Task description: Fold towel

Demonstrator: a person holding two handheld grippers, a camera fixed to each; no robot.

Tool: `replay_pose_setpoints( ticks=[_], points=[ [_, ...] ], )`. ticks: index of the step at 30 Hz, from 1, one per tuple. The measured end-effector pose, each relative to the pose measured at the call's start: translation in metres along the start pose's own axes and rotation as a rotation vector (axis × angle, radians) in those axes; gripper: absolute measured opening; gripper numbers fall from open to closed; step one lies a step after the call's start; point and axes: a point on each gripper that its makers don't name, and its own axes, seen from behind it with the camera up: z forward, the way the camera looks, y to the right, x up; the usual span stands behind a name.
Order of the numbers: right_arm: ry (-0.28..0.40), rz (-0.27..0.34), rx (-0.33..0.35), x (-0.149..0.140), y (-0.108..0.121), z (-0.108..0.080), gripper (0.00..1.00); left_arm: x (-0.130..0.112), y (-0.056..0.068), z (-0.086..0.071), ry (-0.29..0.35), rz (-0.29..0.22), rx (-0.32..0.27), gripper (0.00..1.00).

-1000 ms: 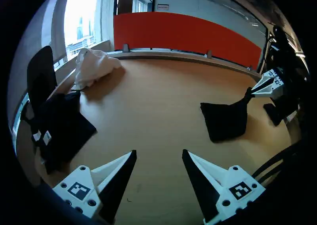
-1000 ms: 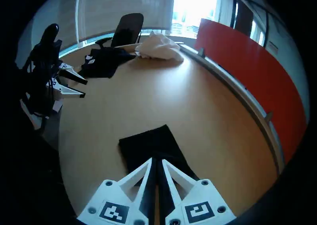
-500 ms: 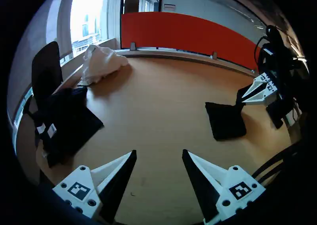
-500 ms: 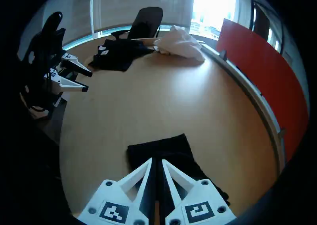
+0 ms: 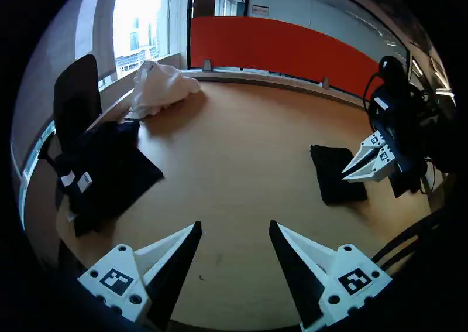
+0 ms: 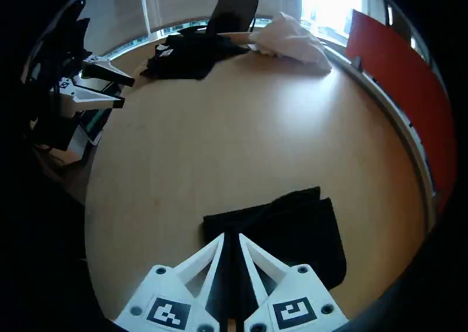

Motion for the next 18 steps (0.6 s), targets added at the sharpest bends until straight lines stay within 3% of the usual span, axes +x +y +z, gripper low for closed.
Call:
replay_pose_setpoints(
  ticks=[7, 10, 14, 17, 18],
  points=[
    [0.001, 0.02, -0.01, -0.0011, 0.0024, 0.001, 0.05, 0.0007, 0.0016, 0.0012, 0.002, 0.002, -0.004, 0.85],
    [0.0, 0.025, -0.014, -0.0025, 0.0027, 0.0012, 0.12, 0.0021, 0.0026, 0.0019, 0.004, 0.005, -0.006, 0.85],
    [0.002, 0.033, -0.023, -0.0044, 0.0035, 0.0001, 0.42, 0.0037, 0.0036, 0.0016, 0.008, 0.007, -0.008, 0.85],
    [0.004, 0.042, -0.037, -0.0064, 0.0057, -0.0016, 0.73, 0.0037, 0.0043, 0.001, 0.008, 0.009, -0.008, 0.85],
    [0.005, 0.046, -0.043, -0.0072, 0.0066, -0.0023, 0.74, 0.0037, 0.0045, 0.0008, 0.009, 0.009, -0.008, 0.85]
  ],
)
